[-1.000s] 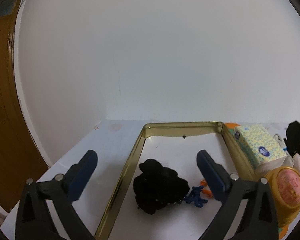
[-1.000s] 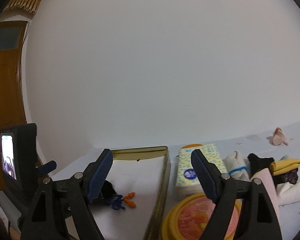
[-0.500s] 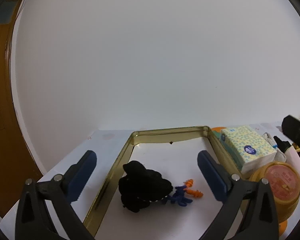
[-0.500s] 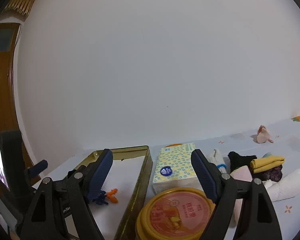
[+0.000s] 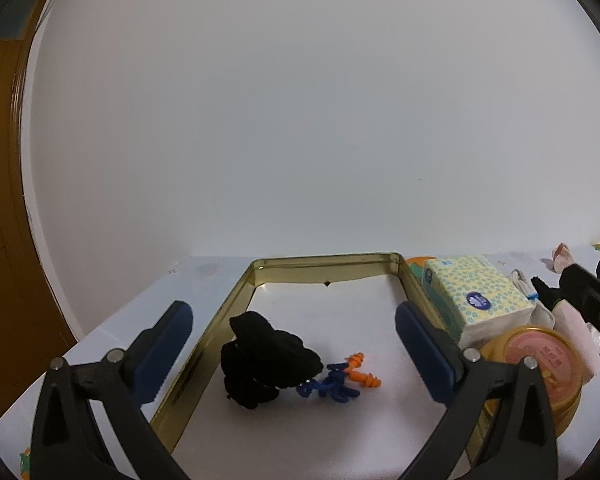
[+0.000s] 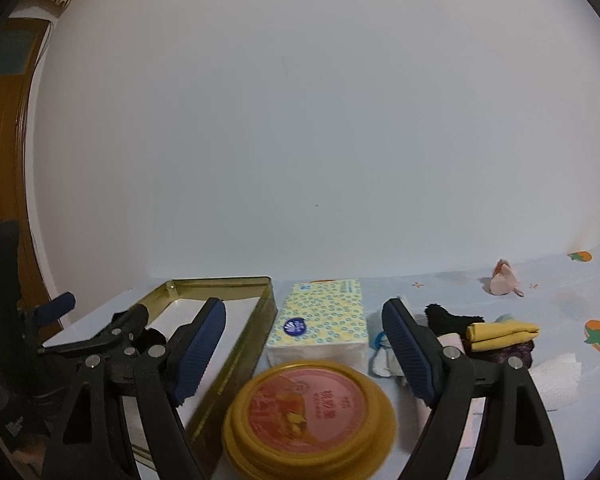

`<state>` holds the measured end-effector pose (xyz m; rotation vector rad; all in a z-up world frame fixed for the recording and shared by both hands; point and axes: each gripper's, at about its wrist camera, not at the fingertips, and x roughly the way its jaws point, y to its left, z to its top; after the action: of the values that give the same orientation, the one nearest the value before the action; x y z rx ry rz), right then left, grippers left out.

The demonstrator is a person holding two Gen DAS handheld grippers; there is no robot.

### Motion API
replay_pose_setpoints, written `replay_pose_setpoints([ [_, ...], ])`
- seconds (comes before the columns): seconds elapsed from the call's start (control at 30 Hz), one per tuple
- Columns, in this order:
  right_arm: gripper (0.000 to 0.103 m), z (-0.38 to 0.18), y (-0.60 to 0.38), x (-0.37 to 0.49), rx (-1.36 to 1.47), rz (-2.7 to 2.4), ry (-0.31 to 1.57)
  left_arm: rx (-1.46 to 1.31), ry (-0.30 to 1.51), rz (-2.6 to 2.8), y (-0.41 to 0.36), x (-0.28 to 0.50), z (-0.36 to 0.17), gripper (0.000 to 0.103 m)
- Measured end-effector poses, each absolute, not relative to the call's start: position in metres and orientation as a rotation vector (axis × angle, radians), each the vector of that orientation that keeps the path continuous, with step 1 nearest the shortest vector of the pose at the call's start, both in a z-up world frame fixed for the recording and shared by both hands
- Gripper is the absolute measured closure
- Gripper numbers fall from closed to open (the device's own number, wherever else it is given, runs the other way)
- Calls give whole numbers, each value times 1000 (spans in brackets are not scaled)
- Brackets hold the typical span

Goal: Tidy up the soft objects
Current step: 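Withdraw the right gripper from the tray back toward the soft items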

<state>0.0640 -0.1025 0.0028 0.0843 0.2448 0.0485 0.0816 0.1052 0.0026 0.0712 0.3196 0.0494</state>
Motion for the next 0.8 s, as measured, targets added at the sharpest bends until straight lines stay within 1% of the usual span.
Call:
replay_pose_setpoints([
  [0.27,21,-2,-139,64,118,35,259,87,316,52,92,74,2,0],
  [0.67,21,1,-185,47,52,-16,213,102,307,15,64,60,3,0],
  [0.8,21,2,-209,42,47,-54,207,68,320,-19,56,56,3,0],
])
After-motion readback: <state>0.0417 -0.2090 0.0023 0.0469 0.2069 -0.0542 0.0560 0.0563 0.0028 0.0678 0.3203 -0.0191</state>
